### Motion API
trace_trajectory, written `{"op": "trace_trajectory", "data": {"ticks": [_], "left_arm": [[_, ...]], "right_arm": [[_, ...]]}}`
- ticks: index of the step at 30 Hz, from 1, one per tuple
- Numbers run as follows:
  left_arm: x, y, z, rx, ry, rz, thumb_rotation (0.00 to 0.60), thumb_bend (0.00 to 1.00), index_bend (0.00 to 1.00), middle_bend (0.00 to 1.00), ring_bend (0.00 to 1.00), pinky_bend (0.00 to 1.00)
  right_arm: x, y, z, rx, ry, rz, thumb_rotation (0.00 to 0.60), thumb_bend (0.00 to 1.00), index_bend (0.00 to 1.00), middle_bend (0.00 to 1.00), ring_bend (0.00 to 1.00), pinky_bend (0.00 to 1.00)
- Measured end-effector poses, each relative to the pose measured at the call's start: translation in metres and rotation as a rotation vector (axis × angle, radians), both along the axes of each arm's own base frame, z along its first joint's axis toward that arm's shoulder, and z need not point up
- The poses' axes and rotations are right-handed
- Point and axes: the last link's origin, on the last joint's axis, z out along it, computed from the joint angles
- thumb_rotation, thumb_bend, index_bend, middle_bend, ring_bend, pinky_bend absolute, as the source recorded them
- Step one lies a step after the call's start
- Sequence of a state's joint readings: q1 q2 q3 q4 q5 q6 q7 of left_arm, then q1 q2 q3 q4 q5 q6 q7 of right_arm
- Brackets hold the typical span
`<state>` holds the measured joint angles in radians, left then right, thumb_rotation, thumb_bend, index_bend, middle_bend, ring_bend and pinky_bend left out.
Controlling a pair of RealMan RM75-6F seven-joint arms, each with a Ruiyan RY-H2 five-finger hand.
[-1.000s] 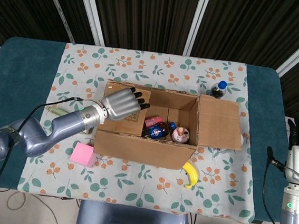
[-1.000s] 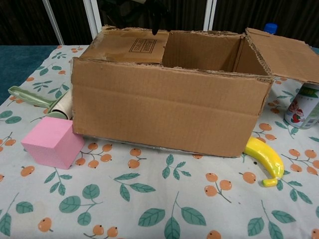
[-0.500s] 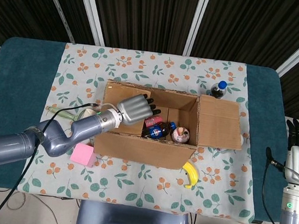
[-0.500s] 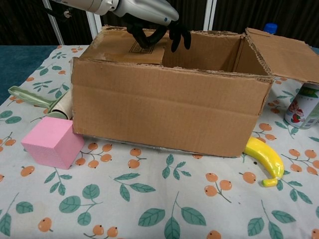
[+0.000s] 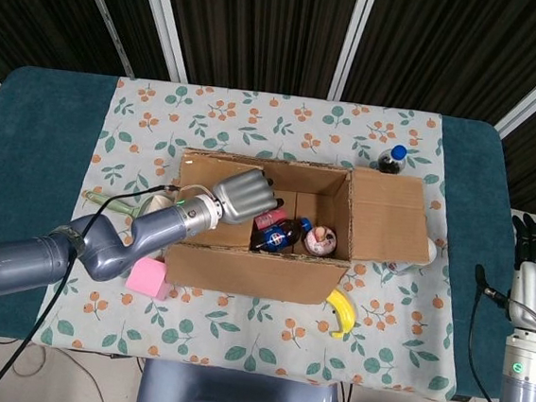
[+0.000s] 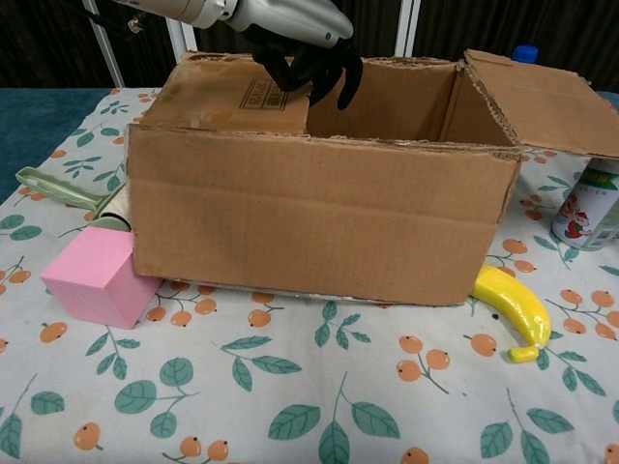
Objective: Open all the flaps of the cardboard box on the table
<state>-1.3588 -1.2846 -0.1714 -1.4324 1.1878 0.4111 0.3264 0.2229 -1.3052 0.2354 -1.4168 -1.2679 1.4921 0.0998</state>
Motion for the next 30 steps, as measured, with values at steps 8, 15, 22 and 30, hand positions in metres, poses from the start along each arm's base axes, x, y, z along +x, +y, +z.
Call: {"op": "trace_trajectory", "data": {"ticks": [8,15,22,30], "left_arm": [[0.005,-0.002,0.006,0.004,0.006,-0.019,0.600,1.00,0.40,0.62,0.44,0.48],[0.011,-0.001,0.014,0.023,0.000,-0.041,0.600,1.00,0.41,0.63,0.44,0.48],[0.017,-0.003,0.033,0.045,-0.002,-0.066,0.600,1.00,0.42,0.64,0.45,0.48],[0.018,-0.009,0.056,0.061,-0.001,-0.070,0.600,1.00,0.42,0.64,0.46,0.49]], "right_arm": [[0.001,-0.001,0.000,-0.003,-0.004,0.000,0.600,0.41,0.00,0.00,0.00,0.24],[0.001,-0.001,0.000,-0.004,-0.009,-0.001,0.600,0.41,0.00,0.00,0.00,0.24],[0.002,-0.001,-0.001,-0.002,-0.014,0.002,0.600,0.41,0.00,0.00,0.00,0.24],[0.003,-0.001,-0.002,-0.002,-0.025,0.005,0.600,0.41,0.00,0.00,0.00,0.24]]}}
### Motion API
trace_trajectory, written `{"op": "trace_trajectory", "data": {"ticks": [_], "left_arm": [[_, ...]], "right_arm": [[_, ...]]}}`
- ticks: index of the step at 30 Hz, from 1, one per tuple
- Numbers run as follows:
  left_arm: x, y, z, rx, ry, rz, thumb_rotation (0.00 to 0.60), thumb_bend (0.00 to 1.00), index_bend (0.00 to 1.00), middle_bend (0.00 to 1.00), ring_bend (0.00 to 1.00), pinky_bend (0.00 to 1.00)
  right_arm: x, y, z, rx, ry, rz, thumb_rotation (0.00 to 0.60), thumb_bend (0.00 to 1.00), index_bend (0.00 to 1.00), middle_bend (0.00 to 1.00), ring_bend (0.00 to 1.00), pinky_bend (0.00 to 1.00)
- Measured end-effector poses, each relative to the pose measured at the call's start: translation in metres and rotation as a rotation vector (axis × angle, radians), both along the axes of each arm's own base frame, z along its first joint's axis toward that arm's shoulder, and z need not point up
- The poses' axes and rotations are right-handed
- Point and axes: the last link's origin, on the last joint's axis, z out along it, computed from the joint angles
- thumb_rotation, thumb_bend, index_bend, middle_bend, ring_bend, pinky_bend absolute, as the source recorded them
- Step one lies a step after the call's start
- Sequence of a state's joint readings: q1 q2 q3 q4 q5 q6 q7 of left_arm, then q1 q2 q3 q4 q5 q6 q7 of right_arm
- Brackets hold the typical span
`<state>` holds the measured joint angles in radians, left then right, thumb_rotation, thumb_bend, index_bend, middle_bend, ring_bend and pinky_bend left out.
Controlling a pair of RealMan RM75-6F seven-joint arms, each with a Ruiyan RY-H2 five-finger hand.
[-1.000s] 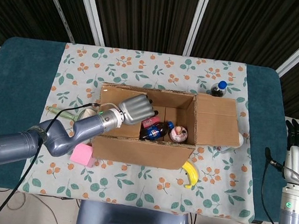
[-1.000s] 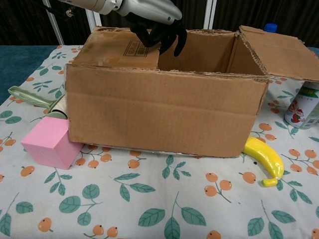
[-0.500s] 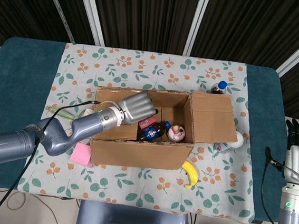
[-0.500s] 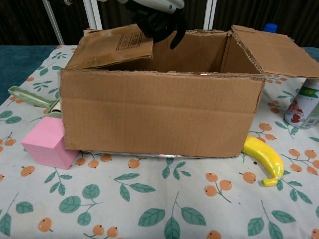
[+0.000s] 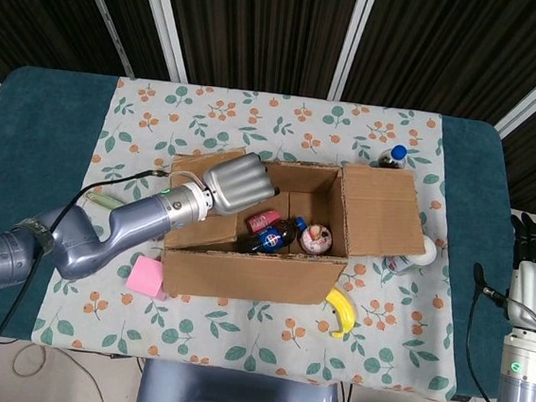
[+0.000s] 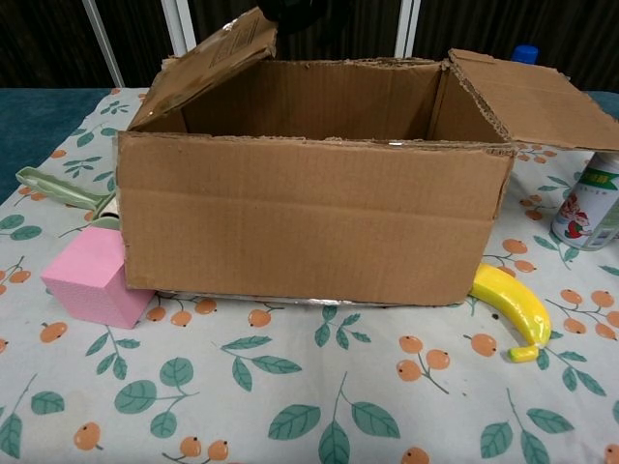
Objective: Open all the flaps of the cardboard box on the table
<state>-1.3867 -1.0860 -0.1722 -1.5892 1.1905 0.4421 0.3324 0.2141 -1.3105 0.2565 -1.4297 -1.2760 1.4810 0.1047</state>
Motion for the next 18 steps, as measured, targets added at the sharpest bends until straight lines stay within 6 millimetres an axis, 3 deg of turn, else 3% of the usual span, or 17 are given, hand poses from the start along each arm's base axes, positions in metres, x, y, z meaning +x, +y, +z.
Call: {"op": "trace_trajectory", "data": {"ticks": [18], "left_arm": [[-0.013,-0.023,0.053,0.045,-0.004,0.007,0.600,1.00,0.43,0.65,0.46,0.49]], "right_arm": [[0.000,0.001,-0.001,0.003,-0.013,0.002,0.600,0.41,0.00,0.00,0.00,0.24]]}}
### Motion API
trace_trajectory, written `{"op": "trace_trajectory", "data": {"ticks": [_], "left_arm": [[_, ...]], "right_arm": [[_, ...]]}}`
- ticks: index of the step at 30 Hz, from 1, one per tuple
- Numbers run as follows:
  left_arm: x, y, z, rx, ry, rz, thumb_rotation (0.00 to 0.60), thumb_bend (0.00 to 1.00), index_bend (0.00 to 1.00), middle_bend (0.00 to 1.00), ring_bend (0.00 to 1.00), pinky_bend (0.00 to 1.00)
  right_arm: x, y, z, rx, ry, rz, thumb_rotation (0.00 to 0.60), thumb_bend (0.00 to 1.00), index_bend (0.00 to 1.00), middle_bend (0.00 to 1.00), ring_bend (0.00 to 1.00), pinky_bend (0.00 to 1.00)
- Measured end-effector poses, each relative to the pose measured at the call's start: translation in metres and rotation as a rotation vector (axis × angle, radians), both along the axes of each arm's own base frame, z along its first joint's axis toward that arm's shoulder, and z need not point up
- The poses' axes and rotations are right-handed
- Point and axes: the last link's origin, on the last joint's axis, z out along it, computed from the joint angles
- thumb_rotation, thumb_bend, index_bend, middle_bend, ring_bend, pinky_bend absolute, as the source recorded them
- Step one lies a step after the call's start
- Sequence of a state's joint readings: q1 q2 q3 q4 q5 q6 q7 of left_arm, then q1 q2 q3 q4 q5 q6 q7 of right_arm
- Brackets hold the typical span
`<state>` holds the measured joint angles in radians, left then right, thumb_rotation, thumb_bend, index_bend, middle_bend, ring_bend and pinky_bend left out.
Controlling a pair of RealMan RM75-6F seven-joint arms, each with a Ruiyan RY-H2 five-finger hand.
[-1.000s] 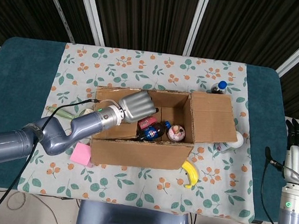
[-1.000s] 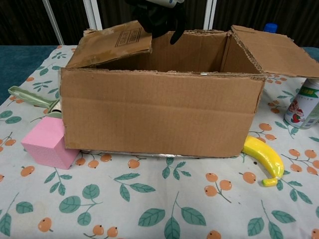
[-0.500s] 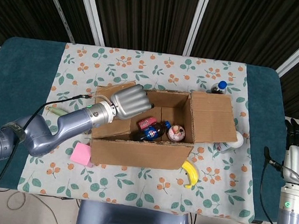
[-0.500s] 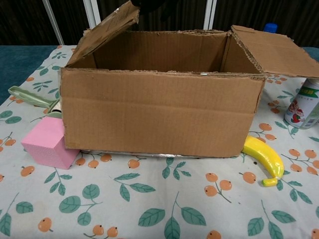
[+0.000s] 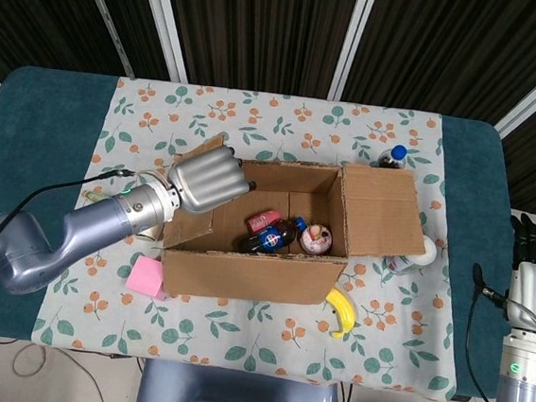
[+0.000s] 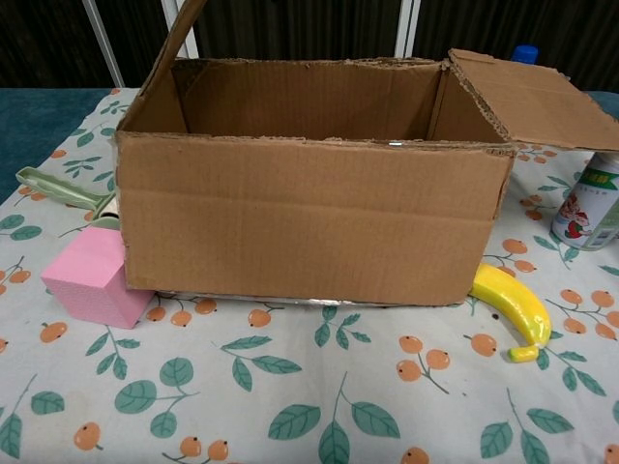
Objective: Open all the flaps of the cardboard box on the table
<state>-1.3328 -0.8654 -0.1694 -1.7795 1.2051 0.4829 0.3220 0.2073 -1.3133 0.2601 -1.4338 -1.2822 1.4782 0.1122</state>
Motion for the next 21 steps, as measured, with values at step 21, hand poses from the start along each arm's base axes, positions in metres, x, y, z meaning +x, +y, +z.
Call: {"op": "trace_trajectory", "data": {"ticks": [21], "left_arm": [[-0.026,-0.035,0.050,0.049,0.018,0.019,0.600,1.00,0.43,0.64,0.46,0.49]], "right_arm": [[0.002,0.001,-0.002,0.007,-0.010,0.001,0.600,0.41,0.00,0.00,0.00,0.24]]}}
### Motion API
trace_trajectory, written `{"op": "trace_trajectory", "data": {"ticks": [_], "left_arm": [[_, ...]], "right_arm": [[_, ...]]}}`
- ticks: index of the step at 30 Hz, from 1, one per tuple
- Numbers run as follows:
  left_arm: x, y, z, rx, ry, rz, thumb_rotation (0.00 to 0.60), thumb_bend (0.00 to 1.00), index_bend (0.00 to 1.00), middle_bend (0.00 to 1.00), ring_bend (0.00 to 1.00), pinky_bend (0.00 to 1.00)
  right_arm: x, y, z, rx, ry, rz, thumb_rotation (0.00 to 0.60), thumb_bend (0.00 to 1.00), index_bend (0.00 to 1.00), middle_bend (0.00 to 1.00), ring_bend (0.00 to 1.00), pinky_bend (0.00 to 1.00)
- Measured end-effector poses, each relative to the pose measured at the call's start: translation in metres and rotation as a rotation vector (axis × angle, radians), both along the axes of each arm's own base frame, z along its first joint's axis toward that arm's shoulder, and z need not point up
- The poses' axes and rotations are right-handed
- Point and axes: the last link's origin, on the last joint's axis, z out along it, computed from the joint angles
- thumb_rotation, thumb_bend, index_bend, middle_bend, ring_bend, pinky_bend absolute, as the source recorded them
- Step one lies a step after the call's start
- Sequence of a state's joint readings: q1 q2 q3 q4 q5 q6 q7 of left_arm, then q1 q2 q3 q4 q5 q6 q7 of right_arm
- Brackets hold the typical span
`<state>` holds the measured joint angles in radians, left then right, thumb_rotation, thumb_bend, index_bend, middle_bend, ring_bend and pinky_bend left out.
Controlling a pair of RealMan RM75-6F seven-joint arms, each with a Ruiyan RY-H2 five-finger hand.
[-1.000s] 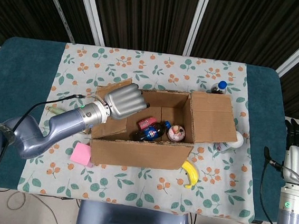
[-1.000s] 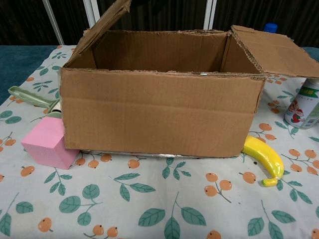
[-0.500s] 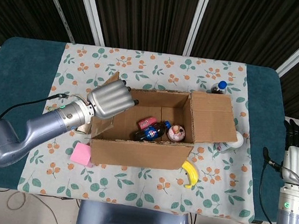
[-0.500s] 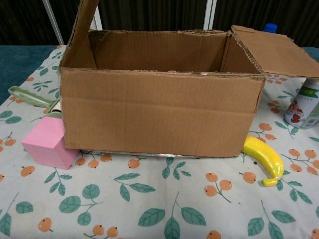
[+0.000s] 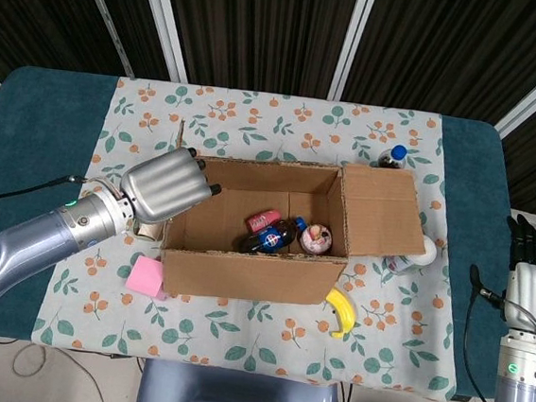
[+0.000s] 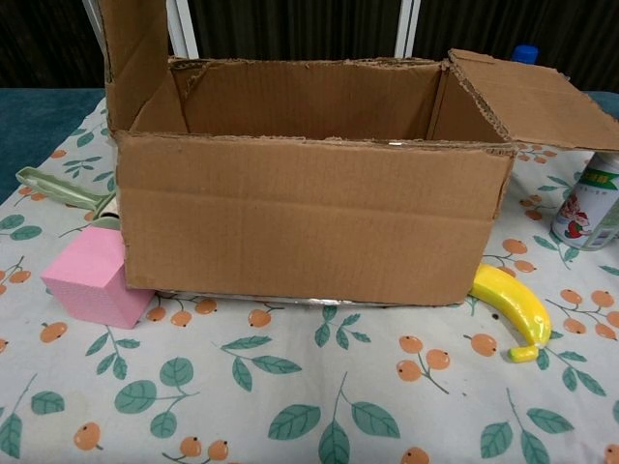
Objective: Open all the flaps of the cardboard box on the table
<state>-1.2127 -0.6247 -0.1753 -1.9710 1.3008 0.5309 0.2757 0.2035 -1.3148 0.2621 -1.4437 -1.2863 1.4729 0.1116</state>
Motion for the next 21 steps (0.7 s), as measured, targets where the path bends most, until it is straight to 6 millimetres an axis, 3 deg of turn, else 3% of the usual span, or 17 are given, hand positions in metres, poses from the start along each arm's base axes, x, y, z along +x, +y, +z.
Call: {"op": "trace_trajectory", "data": {"ticks": [11,21], "left_arm": [[-0.032,-0.017,0.026,0.050,-0.006,0.060,0.600,1.00,0.43,0.64,0.46,0.49],[-0.067,-0.029,0.034,0.056,-0.011,0.137,0.600,1.00,0.43,0.64,0.46,0.49]], "right_arm": [[0.000,-0.001,0.005,-0.023,0.000,0.000,0.600,0.41,0.00,0.00,0.00,0.24],[0.000,-0.001,0.009,-0.042,0.017,0.011,0.600,0.41,0.00,0.00,0.00,0.24]]}}
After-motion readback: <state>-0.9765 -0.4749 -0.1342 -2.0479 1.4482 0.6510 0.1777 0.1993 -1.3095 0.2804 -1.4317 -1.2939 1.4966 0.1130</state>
